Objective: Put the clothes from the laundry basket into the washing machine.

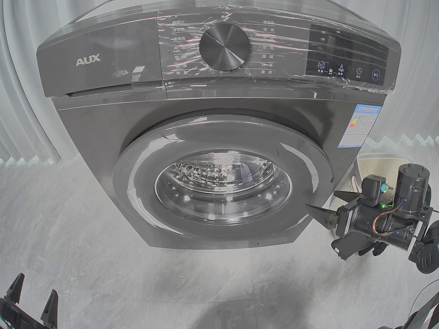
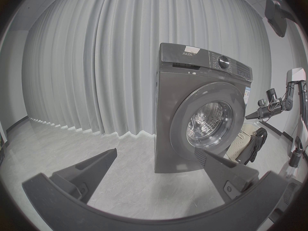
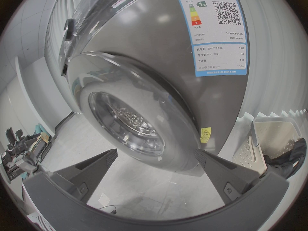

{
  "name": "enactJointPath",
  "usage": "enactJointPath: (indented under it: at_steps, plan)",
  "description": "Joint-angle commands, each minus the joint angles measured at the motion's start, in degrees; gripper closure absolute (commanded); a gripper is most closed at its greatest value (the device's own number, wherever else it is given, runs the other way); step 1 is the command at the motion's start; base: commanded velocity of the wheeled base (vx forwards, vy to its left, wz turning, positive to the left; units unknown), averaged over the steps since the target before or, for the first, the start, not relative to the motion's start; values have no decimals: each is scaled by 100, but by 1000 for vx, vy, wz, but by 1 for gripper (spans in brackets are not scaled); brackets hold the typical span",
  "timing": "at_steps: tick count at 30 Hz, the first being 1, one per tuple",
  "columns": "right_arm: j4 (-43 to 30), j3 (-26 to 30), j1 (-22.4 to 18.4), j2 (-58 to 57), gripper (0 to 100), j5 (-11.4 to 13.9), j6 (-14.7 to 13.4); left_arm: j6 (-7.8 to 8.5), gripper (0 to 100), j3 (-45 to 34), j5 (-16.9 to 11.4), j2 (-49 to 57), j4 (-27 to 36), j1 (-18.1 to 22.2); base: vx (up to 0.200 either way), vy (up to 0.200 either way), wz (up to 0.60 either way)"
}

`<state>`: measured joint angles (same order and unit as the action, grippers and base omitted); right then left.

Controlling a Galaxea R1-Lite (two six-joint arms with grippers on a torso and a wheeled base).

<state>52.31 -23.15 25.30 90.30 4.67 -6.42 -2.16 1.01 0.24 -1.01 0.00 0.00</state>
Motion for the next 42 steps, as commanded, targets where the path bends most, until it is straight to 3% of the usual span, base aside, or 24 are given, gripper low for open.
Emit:
enactJointPath:
  at_steps: [1, 7, 20, 24, 32, 42]
  plan:
    - [-45, 276, -42, -416, 0, 166, 45, -4, 0, -101, 2, 92, 0, -9, 0, 0, 0]
    - [-72, -93, -482, -249, 0, 166, 352, -4, 0, -101, 2, 92, 0, -9, 0, 0, 0]
    - [130, -664, -192, 709, 0, 438, 326, -4, 0, -101, 2, 92, 0, 0, 0, 0, 0]
    - [499, -480, -183, 788, 0, 517, 352, -4, 0, -101, 2, 92, 0, -9, 0, 0, 0]
    - [464, 153, -113, 129, 0, 535, 370, -4, 0, -101, 2, 92, 0, -9, 0, 0, 0]
    - [535, -32, -51, 234, 0, 509, 344, -4, 0, -101, 2, 92, 0, -9, 0, 0, 0]
